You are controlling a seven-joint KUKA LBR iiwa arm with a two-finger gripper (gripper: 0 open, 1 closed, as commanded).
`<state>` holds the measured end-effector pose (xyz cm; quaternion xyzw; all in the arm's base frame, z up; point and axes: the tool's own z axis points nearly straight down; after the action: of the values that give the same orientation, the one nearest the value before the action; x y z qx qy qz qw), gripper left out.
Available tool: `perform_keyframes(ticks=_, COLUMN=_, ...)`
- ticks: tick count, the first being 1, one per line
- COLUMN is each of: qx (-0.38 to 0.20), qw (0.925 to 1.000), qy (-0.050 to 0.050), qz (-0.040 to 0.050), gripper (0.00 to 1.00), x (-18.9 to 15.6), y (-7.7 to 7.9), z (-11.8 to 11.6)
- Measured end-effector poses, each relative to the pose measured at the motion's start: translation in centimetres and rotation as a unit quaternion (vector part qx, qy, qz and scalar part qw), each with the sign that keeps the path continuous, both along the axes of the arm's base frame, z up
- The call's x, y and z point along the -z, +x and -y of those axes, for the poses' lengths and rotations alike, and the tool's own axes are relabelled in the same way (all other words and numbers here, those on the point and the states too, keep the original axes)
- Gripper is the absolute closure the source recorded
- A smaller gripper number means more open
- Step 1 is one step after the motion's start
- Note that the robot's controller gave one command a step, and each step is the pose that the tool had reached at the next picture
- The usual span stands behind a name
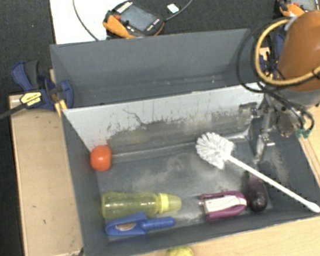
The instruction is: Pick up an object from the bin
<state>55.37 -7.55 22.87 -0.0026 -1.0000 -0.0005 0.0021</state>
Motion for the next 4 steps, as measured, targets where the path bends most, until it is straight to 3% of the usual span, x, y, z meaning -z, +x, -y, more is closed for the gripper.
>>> perform_keyframes(ticks=1, qx=-0.002, qw=1.0, qy=-0.001, qz=0.004, gripper=0.0, x=-0.5, y=0.1, z=0.0)
perform_keyframes(ticks=2, qx=0.042, qw=0.9991, qy=-0.001, qz=0.0069, gripper=0.0, x=14.3, y=0.2, z=2.8)
perform_keyframes(ticks=3, qx=0.058, qw=0.9982, qy=-0.001, qz=0.0142, gripper=0.0, x=6.4, y=-0.7, z=1.9)
perform_keyframes(ticks=4, qx=0.078, qw=0.9969, qy=0.0, qz=0.0035, gripper=0.0, x=12.8, y=-1.8, z=-0.2)
